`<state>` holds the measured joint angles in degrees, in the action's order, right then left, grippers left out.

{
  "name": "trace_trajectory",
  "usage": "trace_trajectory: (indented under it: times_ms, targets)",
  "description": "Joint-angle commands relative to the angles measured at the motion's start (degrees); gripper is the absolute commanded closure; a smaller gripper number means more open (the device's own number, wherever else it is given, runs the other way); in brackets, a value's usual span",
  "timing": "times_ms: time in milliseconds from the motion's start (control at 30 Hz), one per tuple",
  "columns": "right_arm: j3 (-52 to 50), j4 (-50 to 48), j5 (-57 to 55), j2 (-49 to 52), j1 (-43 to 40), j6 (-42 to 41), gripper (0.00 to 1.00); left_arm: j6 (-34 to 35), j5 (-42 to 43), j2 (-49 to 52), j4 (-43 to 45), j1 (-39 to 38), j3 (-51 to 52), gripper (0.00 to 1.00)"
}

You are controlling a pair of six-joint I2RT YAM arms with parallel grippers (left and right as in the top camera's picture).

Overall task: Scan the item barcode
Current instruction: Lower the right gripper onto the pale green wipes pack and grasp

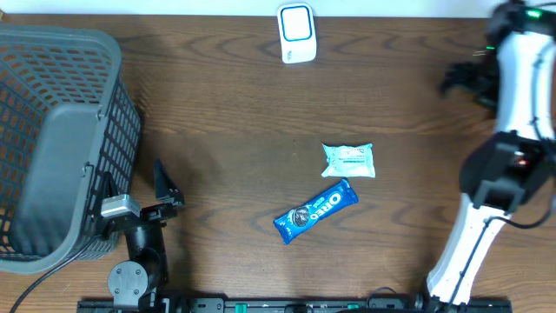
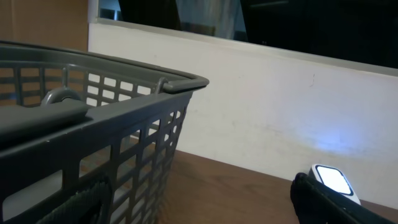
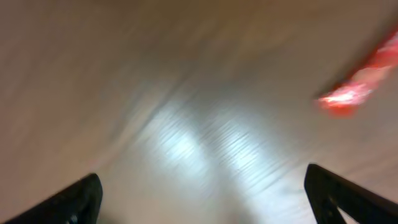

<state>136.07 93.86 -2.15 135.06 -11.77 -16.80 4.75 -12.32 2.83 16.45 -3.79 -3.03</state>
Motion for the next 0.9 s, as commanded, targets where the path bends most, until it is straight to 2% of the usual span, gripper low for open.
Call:
trace_trajectory:
  times_ms: [0, 33, 133, 167, 200, 333, 400, 600, 733, 867]
  targets:
    - [-0.1, 3.5, 14.7, -0.7, 7.2, 24.9, 0.01, 0.5, 0.3, -0.4, 0.1, 0.2, 0.0, 0.08]
    - [-0.4, 3.4, 14.6, -0.7, 9.1, 29.7, 0.04, 0.5, 0.3, -0.4, 0.1, 0.2, 0.0, 0.08]
    - [-1.0, 2.8, 14.7, -0.7, 13.7, 35.9, 0.08, 0.5, 0.3, -0.4, 0.0, 0.2, 0.0, 0.08]
    - [-1.2, 2.8, 14.7, -0.7, 15.0, 37.2, 0.07, 0.5, 0.3, -0.4, 0.1, 0.2, 0.0, 0.08]
    - [-1.7, 3.5, 16.0, -0.7, 17.5, 43.5, 0.01, 0.5, 0.3, -0.4, 0.0, 0.2, 0.0, 0.08]
    - [-5.8, 3.5, 21.0, -0.7, 20.5, 61.9, 0.01, 0.5, 0.3, -0.4, 0.1, 0.2, 0.0, 0.08]
    - [-8.5, 3.3, 21.8, -0.7, 21.2, 68.3, 0.01, 0.5, 0.3, -0.4, 0.0, 0.2, 0.0, 0.08]
    - [-17.2, -8.3, 22.3, -0.7, 21.1, 70.2, 0.02, 0.5, 0.3, -0.4, 0.0, 0.2, 0.0, 0.08]
    - [-23.4, -10.4, 22.6, -0.7, 21.3, 74.5, 0.01, 0.5, 0.3, -0.4, 0.1, 0.2, 0.0, 0.08]
    - [-30.1, -13.8, 22.9, -0.7, 21.9, 74.7, 0.01, 0.5, 0.3, -0.4, 0.0, 0.2, 0.0, 0.08]
